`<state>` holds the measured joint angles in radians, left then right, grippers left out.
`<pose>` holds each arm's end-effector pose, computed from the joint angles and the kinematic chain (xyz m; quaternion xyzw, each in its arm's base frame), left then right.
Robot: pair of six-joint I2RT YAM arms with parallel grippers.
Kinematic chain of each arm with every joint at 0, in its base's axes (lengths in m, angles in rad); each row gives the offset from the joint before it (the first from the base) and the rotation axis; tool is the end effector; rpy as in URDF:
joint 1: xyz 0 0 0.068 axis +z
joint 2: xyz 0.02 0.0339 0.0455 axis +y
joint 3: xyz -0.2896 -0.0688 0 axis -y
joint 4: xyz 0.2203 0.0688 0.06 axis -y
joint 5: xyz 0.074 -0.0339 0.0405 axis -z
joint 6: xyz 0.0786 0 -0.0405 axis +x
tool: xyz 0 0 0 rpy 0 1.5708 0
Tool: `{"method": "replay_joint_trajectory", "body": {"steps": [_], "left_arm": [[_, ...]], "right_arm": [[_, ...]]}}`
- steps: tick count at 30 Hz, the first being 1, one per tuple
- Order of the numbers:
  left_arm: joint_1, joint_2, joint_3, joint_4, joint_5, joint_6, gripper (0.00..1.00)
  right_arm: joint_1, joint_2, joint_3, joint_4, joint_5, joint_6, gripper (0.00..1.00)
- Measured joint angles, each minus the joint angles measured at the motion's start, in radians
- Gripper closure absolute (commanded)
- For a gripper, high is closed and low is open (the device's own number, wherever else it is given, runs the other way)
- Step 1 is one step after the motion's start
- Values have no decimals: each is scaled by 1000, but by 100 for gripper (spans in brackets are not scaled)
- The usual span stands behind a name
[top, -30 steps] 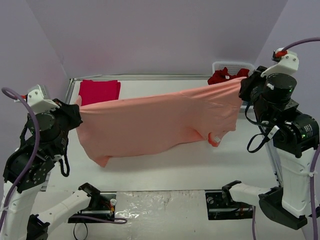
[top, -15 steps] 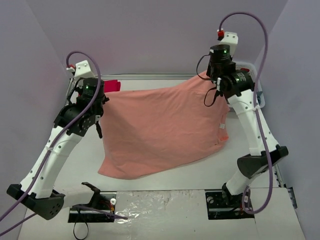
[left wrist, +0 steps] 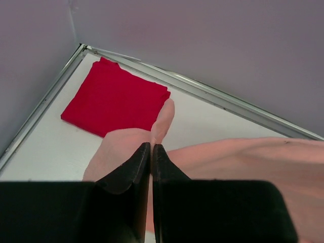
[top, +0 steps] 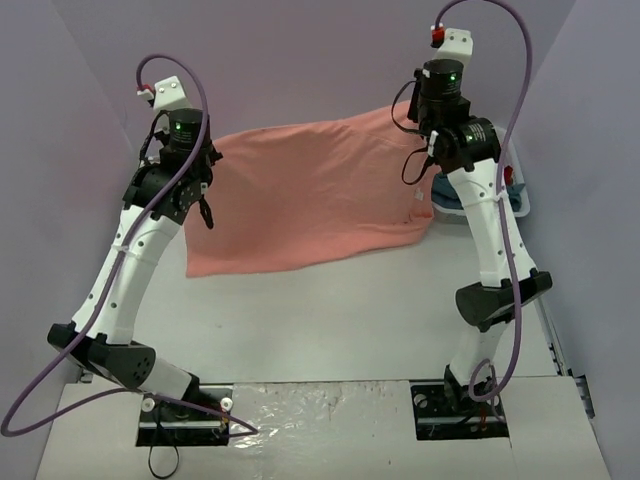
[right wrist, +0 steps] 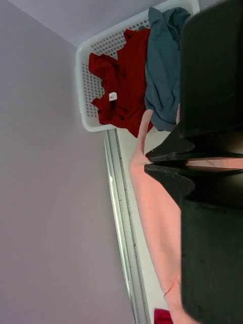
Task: Fold and stack the t-shirts
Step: Flatten out the tshirt
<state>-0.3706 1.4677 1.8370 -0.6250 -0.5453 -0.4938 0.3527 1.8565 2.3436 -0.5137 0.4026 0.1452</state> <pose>0.3043 -0.0745 0.5013 -0.2112 0.7507 -0.0530 0.6238 0.3996 0.1143 0.5436 0.0660 0.7127 0.0296 0.6978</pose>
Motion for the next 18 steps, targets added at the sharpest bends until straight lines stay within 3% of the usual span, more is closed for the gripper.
{"method": "replay_joint_trajectory", "body": {"steps": [4, 12, 18], "left_arm": [[0, -54, -40, 7, 32, -4, 98], [0, -365, -347, -35, 61, -30, 98], [0, -512, -325, -126, 93, -37, 98]], "right_arm": [[1, -98, -76, 18, -11, -1, 100], [76, -447, -465, 14, 26, 38, 100], [152, -643, -497, -61, 71, 79, 100]]}}
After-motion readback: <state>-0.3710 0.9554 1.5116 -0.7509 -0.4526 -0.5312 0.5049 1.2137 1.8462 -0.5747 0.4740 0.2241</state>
